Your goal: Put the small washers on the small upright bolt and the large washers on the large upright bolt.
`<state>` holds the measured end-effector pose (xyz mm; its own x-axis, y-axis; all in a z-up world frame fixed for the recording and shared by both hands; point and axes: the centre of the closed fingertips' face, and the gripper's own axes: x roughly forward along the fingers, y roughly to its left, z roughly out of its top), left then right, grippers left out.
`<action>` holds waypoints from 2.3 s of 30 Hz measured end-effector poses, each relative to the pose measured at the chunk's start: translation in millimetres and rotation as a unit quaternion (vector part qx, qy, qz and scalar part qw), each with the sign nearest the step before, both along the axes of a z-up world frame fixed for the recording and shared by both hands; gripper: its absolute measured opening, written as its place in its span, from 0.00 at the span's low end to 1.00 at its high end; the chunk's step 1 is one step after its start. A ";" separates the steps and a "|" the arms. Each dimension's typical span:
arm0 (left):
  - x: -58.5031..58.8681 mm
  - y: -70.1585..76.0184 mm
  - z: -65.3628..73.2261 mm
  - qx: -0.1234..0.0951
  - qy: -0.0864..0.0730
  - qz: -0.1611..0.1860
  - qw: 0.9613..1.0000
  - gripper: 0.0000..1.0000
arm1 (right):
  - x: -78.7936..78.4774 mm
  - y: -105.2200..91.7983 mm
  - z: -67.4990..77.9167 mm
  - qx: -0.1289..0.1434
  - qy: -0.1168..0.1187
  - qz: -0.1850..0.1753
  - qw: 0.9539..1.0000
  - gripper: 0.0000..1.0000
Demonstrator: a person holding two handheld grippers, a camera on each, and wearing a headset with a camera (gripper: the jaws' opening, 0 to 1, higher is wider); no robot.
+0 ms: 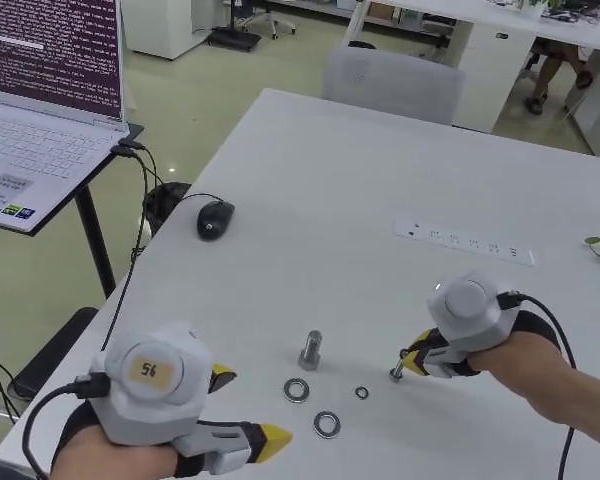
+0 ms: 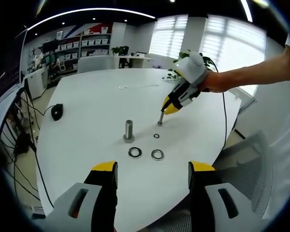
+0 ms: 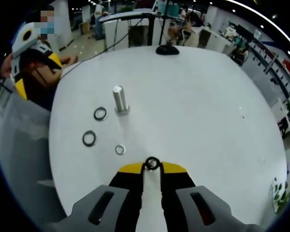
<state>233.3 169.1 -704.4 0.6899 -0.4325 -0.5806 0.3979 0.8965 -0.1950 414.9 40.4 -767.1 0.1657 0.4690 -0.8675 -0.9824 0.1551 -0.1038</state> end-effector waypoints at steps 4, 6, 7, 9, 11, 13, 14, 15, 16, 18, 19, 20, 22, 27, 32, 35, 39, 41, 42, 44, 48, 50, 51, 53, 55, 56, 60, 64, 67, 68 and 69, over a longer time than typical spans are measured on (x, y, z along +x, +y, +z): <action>0.2 -0.5 -0.3 0.000 0.000 -0.001 1.000 0.58 | -0.9 -0.6 -1.4 -0.002 0.002 0.000 1.000 0.14; 0.3 -0.6 -0.1 0.000 0.000 -0.001 1.000 0.58 | -1.4 -0.8 -2.2 -0.003 0.004 0.000 1.000 0.14; 0.4 -0.6 -0.3 0.000 0.000 -0.001 1.000 0.58 | -1.3 -0.8 -2.6 -0.005 0.004 0.000 1.000 0.14; 0.4 -0.3 -0.6 0.000 0.001 -0.001 1.000 0.58 | -0.5 -0.6 -4.0 -0.005 0.006 0.000 1.000 0.14; 0.3 0.0 -0.7 0.000 0.001 -0.001 1.000 0.58 | -1.0 -0.4 -5.5 -0.008 0.007 0.000 1.000 0.14; 0.0 0.5 -1.2 0.001 0.001 0.000 1.000 0.58 | -0.9 -0.3 -8.2 -0.009 0.010 -0.001 1.000 0.14; -0.3 0.7 -1.5 0.001 0.002 0.000 1.000 0.58 | -0.2 -0.5 -10.0 -0.010 0.011 -0.002 1.000 0.14; -0.5 0.9 -2.0 0.001 0.002 0.000 1.000 0.58 | 0.2 -0.7 -12.1 -0.011 0.012 -0.002 1.000 0.14; -0.6 1.0 -2.2 0.001 0.002 0.000 1.000 0.58 | 0.2 -1.2 -13.5 -0.012 0.013 -0.004 1.000 0.14; -1.1 1.1 -2.4 0.001 0.003 0.001 1.000 0.58 | -1.0 -2.3 -16.5 -0.012 0.017 -0.011 1.000 0.14; -1.2 1.3 -2.6 0.001 0.003 0.001 1.000 0.58 | -1.4 -2.3 -17.6 -0.011 0.017 -0.011 1.000 0.14; -1.2 1.3 -2.6 0.001 0.004 0.002 1.000 0.58 | -1.0 -3.2 -20.9 -0.013 0.018 -0.014 1.000 0.14; -1.0 1.1 -2.3 0.000 0.003 0.002 1.000 0.58 | -1.5 -4.5 -24.6 -0.015 0.020 -0.014 1.000 0.13; -0.1 0.9 -2.1 -0.001 0.003 0.003 1.000 0.58 | -2.6 -8.1 -33.6 -0.014 0.032 -0.031 0.999 0.12; 0.1 1.1 -1.2 -0.001 0.001 0.005 1.000 0.58 | -6.9 -12.0 -39.2 -0.016 0.036 -0.036 0.999 0.12; -1.2 1.5 -1.5 -0.001 0.001 0.006 1.000 0.58 | -11.7 -15.0 -43.1 -0.016 0.045 -0.040 0.998 0.12; -3.1 1.9 -2.8 -0.001 0.002 0.007 1.000 0.58 | -20.6 -17.7 -47.5 -0.021 0.049 -0.034 0.998 0.12; -3.6 1.8 -2.9 -0.001 0.003 0.007 1.000 0.57 | -25.2 -17.6 -49.1 -0.021 0.053 -0.033 0.998 0.12; -4.0 0.8 -1.8 -0.004 0.004 0.004 1.000 0.56 | -28.3 -17.0 -50.1 -0.022 0.054 -0.032 0.998 0.12; -1.9 0.0 3.8 -0.009 -0.004 0.007 1.000 0.55 | -33.1 -14.9 -51.8 -0.022 0.055 -0.026 0.998 0.12; 0.2 0.8 4.8 -0.006 -0.006 0.006 1.000 0.55 | -41.1 -5.7 -53.7 -0.016 0.058 -0.013 0.998 0.12; 0.7 1.4 5.9 -0.005 -0.007 0.006 1.000 0.55 | -44.7 1.1 -53.8 -0.015 0.058 -0.004 0.998 0.13; 0.5 1.3 6.3 -0.004 -0.007 0.006 1.000 0.55 | -45.6 3.7 -54.0 -0.014 0.057 -0.002 0.998 0.13; 0.4 1.7 7.0 -0.003 -0.008 0.006 1.000 0.56 | -47.2 9.2 -54.6 -0.014 0.056 0.005 0.998 0.14; -0.3 2.1 7.5 -0.003 -0.008 0.007 1.000 0.56 | -47.2 15.1 -55.8 -0.012 0.055 0.009 0.998 0.14; -0.6 2.4 7.5 -0.002 -0.007 0.007 1.000 0.57 | -47.9 17.6 -55.8 -0.012 0.055 0.011 0.998 0.14; -1.8 4.5 6.5 -0.002 -0.006 0.012 1.000 0.57 | -51.0 26.3 -57.7 -0.014 0.054 0.020 0.998 0.15; -2.9 6.3 6.1 -0.002 -0.005 0.016 1.000 0.59 | -50.7 31.6 -57.5 -0.013 0.051 0.025 0.998 0.16; -3.2 7.2 6.4 -0.003 -0.005 0.018 1.000 0.59 | -49.7 32.7 -58.0 -0.014 0.050 0.028 0.998 0.16; -3.2 7.6 6.5 -0.004 -0.006 0.019 1.000 0.59 | -49.2 32.9 -58.3 -0.014 0.049 0.030 0.998 0.16; -3.2 8.3 5.9 -0.004 -0.005 0.019 1.000 0.59 | -49.4 33.0 -58.1 -0.015 0.049 0.030 0.998 0.16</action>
